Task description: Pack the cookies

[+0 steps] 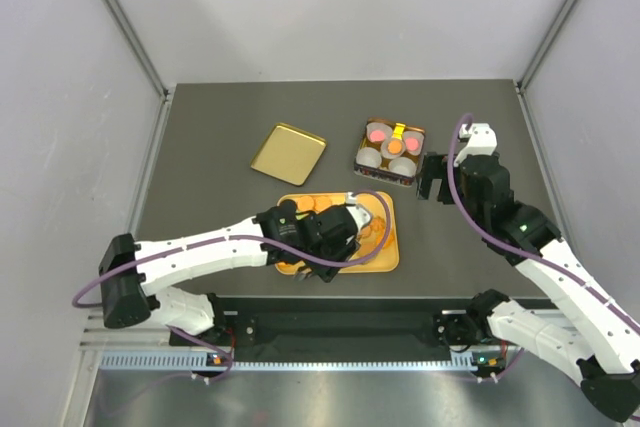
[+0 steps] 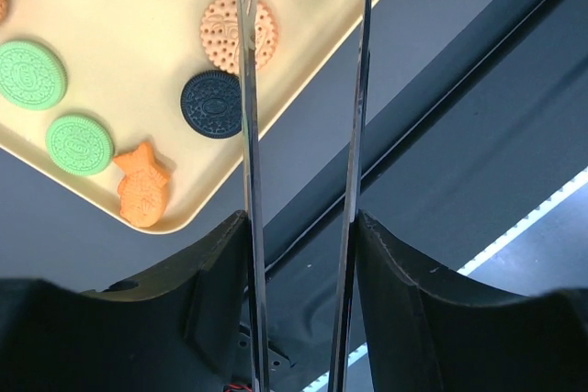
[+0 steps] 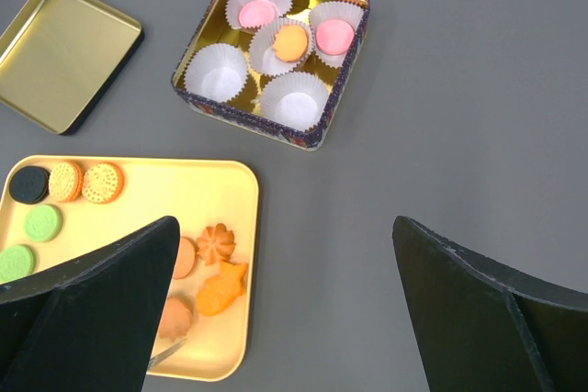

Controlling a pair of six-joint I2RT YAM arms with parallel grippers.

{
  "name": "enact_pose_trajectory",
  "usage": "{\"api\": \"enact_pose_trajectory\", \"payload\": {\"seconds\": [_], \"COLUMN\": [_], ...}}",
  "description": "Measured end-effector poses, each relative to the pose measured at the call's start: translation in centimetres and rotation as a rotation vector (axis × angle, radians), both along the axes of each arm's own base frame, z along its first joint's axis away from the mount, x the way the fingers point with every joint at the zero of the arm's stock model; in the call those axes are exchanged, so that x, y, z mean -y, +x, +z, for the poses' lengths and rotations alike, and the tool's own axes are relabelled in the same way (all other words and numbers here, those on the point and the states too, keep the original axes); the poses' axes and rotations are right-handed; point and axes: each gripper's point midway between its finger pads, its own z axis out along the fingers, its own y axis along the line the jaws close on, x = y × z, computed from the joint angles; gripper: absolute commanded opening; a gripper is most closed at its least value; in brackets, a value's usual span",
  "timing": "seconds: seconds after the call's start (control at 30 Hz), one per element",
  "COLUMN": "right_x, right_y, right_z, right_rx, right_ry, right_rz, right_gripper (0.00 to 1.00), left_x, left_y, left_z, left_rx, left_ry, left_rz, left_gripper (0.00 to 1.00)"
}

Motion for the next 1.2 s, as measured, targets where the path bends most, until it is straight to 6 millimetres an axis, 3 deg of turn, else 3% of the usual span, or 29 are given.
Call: {"api": "enact_pose_trajectory", "payload": {"seconds": [0.4, 0.77, 1.2], "right_x": [0.0, 0.2, 0.2], "right_y": [-0.1, -0.2, -0.2], "right_z": [0.1, -0.2, -0.2], "right_rx": [0.003, 0.004, 0.004], "right_ry": [0.002, 0.002, 0.003], "right_rz": [0.0, -0.001, 0.0], "right_gripper": [1.0, 1.0, 1.0], "left_x": [0.1, 0.0, 0.6], "left_y": [0.2, 0.4, 2.7], "left_z": [-2.2, -2.2, 2.5], "left_rx": [-0.018, -0.008, 0.11], "left_ry": [0.074, 0.085, 0.043], "left_rz": [0.003, -0.006, 0.031], "left_gripper": [0.52, 0.26, 0.24]}}
